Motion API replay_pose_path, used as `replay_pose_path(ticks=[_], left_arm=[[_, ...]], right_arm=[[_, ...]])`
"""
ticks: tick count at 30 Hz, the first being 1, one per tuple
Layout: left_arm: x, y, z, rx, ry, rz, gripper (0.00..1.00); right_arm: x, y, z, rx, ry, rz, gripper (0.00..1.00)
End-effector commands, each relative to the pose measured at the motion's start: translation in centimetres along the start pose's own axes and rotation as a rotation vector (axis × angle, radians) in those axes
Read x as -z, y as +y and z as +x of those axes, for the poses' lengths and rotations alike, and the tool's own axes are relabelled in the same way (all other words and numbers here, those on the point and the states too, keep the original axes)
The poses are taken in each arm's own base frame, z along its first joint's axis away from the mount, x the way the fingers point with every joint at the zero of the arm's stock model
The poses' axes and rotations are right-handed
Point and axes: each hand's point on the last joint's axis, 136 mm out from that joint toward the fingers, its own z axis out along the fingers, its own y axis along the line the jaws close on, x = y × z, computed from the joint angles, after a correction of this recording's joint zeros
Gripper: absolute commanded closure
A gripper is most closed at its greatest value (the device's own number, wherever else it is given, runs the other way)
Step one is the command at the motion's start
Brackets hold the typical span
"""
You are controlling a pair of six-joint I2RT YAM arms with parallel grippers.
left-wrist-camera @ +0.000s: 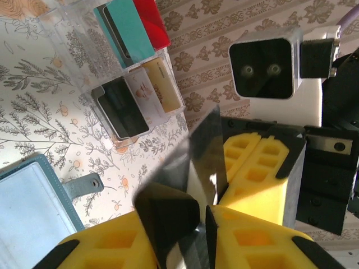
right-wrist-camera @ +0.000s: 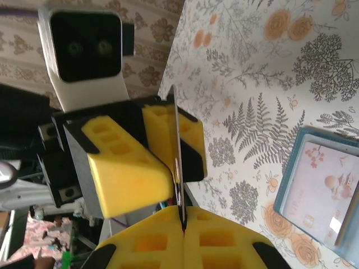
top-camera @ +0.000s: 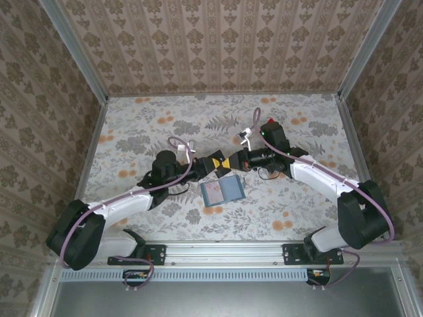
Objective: Put the credit cards into the card holder
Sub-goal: Insert the credit card into the card slot.
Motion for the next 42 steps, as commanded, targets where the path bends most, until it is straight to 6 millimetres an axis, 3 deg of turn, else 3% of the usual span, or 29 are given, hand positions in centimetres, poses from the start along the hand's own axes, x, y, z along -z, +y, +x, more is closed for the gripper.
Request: replay_pose_path(ticks=[1,8,14,16,18,20,22,27,34,38,42], left_arm=[[0.4,-1.4,-0.2,-0.021,-0.023,0.048,0.7],[0.3,-1.7,-0.5,-0.028,-0.04,0.049,0.77],[1.0,0.2,-0.8,0.006,-0.093,-0.026,0.84],[1.1,0.2,-0.8,0.002,-0.097,-0.025,0.94],[1.3,0.3,-0.7,0.004,-0.097,-0.033,1.0],[1.4,0.8,-0.6,0.011,-0.095,-0.058,1.0],[1.5,2.0,0.0,0.021,-0.078,-0.111,1.0],[2.5,5.6,2.3,0.05,-0.026,-0.255,1.0],[2.3,7.9,5.3,0.051,0.052,-0.344,1.0],[1.6,8.5,6.3,0.049,0.094,-0.356,1.0],[0.9,9.7,7.0,0.061,0.116,-0.385,1.0]], right_arm=[[0.4,-0.1,-1.3,-0.035,-0.089,0.0,1.0],[0.3,-0.9,-1.7,-0.092,-0.131,0.011,1.0],[0.5,-2.5,-1.0,-0.121,-0.133,0.088,1.0],[0.4,-2.8,-0.8,-0.139,-0.128,0.084,0.99],[0.2,-3.0,-0.5,-0.15,-0.118,0.083,0.95],[0.2,-3.5,-0.2,-0.159,-0.114,0.105,0.8],[0.5,-4.4,0.1,-0.16,-0.108,0.163,0.71],[2.0,-9.2,2.2,-0.136,-0.053,0.462,0.68],[-0.2,-10.9,4.6,-0.084,0.09,0.558,0.71],[-1.7,-11.1,5.2,-0.063,0.137,0.572,0.71],[-2.2,-12.8,5.7,-0.079,0.165,0.626,0.73]])
